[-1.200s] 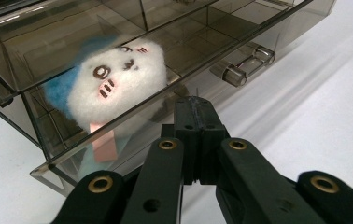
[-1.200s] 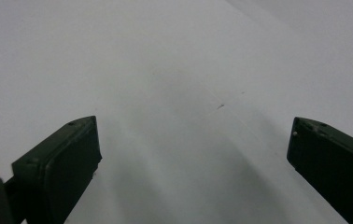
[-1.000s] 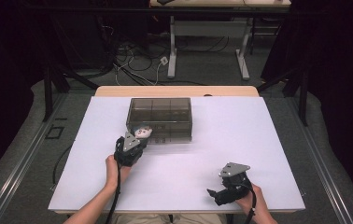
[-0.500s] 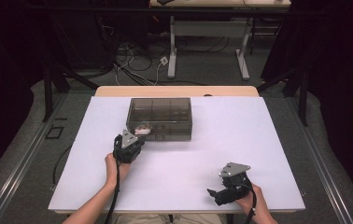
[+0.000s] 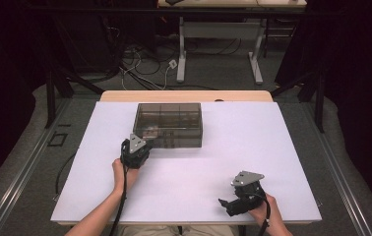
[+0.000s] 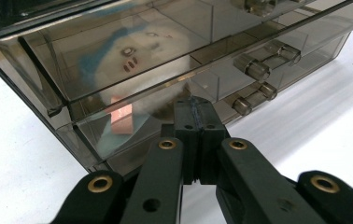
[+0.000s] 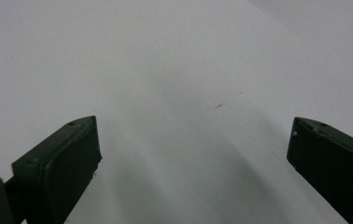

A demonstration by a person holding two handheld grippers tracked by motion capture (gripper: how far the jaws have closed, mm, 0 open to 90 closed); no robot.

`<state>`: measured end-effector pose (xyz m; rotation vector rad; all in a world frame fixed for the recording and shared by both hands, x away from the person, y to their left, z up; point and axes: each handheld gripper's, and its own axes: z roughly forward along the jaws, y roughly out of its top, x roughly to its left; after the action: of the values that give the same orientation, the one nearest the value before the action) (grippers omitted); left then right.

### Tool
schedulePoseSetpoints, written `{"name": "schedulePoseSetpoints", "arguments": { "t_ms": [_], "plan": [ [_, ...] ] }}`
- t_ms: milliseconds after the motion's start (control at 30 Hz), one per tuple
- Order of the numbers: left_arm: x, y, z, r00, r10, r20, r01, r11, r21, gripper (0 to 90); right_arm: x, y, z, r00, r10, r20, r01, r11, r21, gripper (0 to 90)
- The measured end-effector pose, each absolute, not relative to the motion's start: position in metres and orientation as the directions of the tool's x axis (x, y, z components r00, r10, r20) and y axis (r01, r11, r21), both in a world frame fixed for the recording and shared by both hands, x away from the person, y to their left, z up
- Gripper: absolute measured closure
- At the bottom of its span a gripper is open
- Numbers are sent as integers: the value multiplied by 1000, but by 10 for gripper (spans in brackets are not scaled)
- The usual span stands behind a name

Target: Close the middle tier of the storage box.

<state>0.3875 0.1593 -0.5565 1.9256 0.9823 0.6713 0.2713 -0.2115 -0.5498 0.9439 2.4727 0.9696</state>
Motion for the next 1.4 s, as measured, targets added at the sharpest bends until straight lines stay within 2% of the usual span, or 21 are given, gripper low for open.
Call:
{"name": "schedulePoseSetpoints", "arguments": {
  "t_ms": [1033, 1400],
  "plan": [
    [392, 155, -559, 539, 833, 122, 371, -365, 854, 893, 270, -212, -548, -735, 675, -55, 457, 554, 695, 22],
    [392, 154, -559, 551, 826, 122, 370, -372, 851, 854, 270, -212, -548, -735, 676, -56, 458, 555, 695, 22]
  ]
}}
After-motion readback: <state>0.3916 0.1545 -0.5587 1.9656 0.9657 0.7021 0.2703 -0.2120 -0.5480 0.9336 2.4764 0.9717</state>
